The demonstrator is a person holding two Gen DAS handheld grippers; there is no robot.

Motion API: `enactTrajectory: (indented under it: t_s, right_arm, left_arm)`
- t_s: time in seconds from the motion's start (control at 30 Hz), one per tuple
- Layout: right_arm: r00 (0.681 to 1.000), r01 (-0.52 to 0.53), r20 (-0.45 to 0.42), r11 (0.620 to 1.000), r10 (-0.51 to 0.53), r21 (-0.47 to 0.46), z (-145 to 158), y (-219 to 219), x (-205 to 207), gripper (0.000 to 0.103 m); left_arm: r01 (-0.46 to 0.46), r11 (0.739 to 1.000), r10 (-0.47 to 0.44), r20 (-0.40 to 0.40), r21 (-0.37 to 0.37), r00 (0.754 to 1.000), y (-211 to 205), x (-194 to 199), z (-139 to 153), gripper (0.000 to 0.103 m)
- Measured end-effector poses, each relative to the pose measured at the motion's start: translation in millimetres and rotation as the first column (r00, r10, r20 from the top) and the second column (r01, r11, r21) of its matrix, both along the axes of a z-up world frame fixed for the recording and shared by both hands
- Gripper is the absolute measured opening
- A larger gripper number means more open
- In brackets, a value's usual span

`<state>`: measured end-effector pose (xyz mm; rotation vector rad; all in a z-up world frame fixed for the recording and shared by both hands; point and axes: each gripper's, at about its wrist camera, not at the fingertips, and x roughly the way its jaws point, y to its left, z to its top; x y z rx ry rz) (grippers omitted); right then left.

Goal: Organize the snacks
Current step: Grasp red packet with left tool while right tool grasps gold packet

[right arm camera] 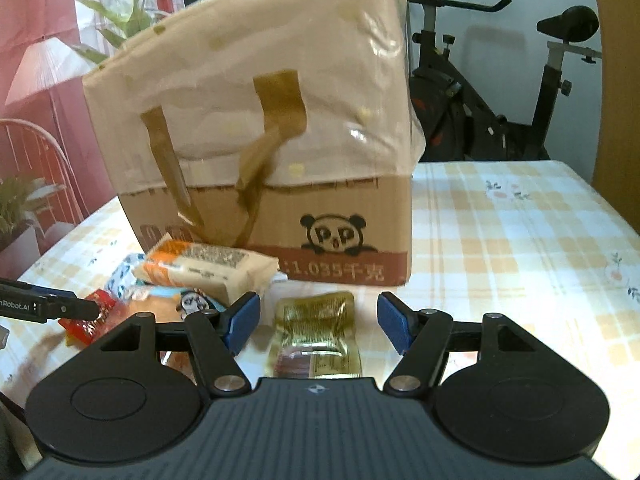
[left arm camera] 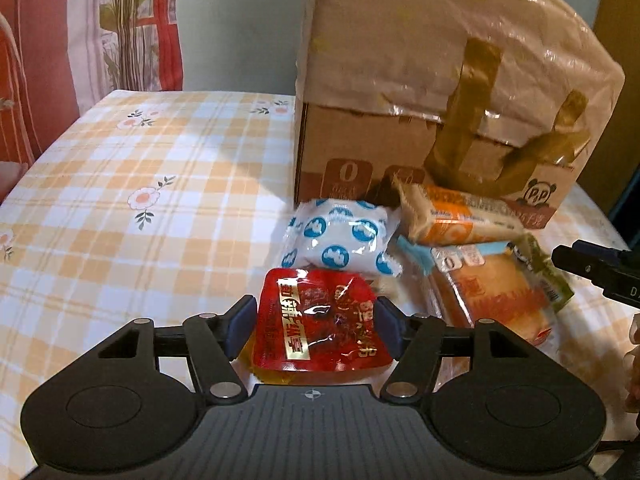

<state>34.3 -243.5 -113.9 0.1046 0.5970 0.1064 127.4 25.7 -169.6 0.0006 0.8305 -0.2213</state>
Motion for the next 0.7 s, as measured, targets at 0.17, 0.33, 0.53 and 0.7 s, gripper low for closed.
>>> enactTrajectory:
  t_s: [0.17,0.33,0.53,0.7]
  right_arm:
    - [1.000,-0.018,-0.010,1.000,0.018,-0.024,-12.0,4.0,0.6,0.068]
    - [0.999,-0.038,-0.011,0.998,0.038,-0.043,-14.6,7.6,1.5,0.068]
    - [0.998,-0.060,-0.029,0.996,0.058,-0.061,-17.2,12.0,4.3,0.068]
    - [0.998,-0.052,-0.036,0.997,0.051,-0.048,-18.1,10.2,6.0,0.068]
  left_arm:
    - [-0.017,0.999,0.017,0.001,0.031,1.000,-2.9,1.1,-3.5,0.073]
    - [-0.029,0.998,0.029,0.011,0.050,1.000,-3.8,1.2,-5.5,0.075]
    - [-0.017,0.998,0.014,0.061,0.058,0.998,-7.9,-6.9,0.4,0.045]
    - [0.002,1.000,-0.005,0.093,0.031,0.996,-8.8,-11.7,6.2,0.018]
